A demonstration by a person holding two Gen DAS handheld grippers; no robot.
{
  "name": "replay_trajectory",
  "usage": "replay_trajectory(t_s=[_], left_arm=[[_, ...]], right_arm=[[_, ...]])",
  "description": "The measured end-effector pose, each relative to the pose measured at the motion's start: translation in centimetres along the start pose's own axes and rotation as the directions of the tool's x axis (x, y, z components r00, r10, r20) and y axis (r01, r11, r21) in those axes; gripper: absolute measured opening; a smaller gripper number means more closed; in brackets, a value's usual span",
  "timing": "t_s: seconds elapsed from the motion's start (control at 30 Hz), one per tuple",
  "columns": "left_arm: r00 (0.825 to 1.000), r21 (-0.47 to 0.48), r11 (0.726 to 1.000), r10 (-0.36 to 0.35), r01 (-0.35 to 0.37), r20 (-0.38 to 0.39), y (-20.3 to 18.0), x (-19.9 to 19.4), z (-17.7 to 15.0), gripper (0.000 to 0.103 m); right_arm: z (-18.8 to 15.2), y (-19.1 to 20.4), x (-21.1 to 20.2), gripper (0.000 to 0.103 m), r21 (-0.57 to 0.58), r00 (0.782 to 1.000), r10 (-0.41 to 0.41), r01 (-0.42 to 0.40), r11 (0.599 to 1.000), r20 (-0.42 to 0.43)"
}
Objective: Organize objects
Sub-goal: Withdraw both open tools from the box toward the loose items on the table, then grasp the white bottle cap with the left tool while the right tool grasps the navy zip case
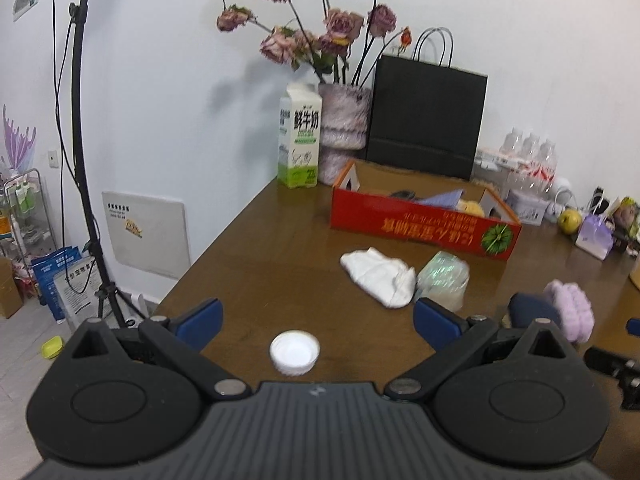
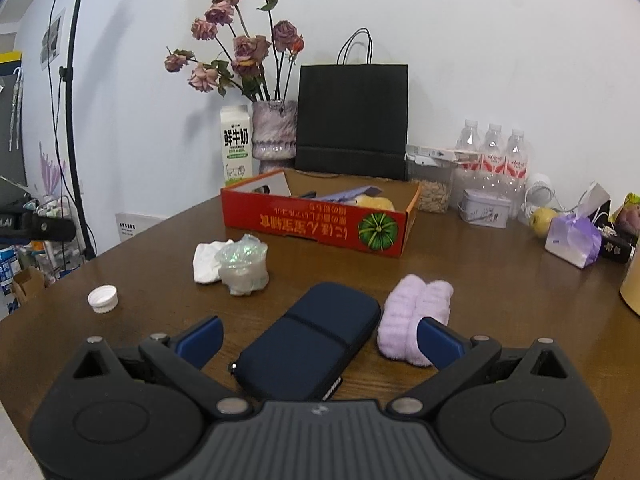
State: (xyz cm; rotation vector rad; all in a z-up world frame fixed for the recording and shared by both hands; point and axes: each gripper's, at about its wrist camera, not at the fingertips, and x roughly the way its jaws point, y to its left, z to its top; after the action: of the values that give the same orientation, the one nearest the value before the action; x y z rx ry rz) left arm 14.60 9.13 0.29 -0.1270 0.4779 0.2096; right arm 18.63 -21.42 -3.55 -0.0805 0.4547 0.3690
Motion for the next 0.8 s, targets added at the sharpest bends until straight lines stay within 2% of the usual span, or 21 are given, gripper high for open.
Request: replay_trajectory(t_s=[0.3,0.6,0.7,0.77,0.8], left_arm=[[0.993,0.057,0.998,0.023,-0.016,-0.115,1.9,2.6,-2.7,0.103],[0.977,0.038,0.999,0.046,-0.039,-0.210,3.0,7.9,-3.3,0.103],[0.972,0.029,0.998,0.062,-0.057,-0.226,3.0,9.6,-3.5,0.098],[0.976,0.044,0.996,0.086,-0.079,-0.202,2.6,10.2,-3.5,0.095],[0.977,0.045,0.996,0.086,-0.078,-0.195,2.5,10.3,-3.4,0.088]], right_arm=[[-1.6,0.1,0.5,0.103,0.016,0.999,-0.002,0.003,1.000,-0.051],[-2.2,0.8,1.1,0.103,0.013,0.997,0.002,-0.001,1.000,-0.081],[-2.2,1.0,1.3,0.103,0.008,0.996,0.000,0.001,1.000,-0.087],[-2.2,1.1,1.5,0.103,0.004,0.996,-0.003,0.003,1.000,-0.090],[-2.2,1.1,1.5,0.103,0.003,0.996,-0.004,0.004,1.000,-0.091]])
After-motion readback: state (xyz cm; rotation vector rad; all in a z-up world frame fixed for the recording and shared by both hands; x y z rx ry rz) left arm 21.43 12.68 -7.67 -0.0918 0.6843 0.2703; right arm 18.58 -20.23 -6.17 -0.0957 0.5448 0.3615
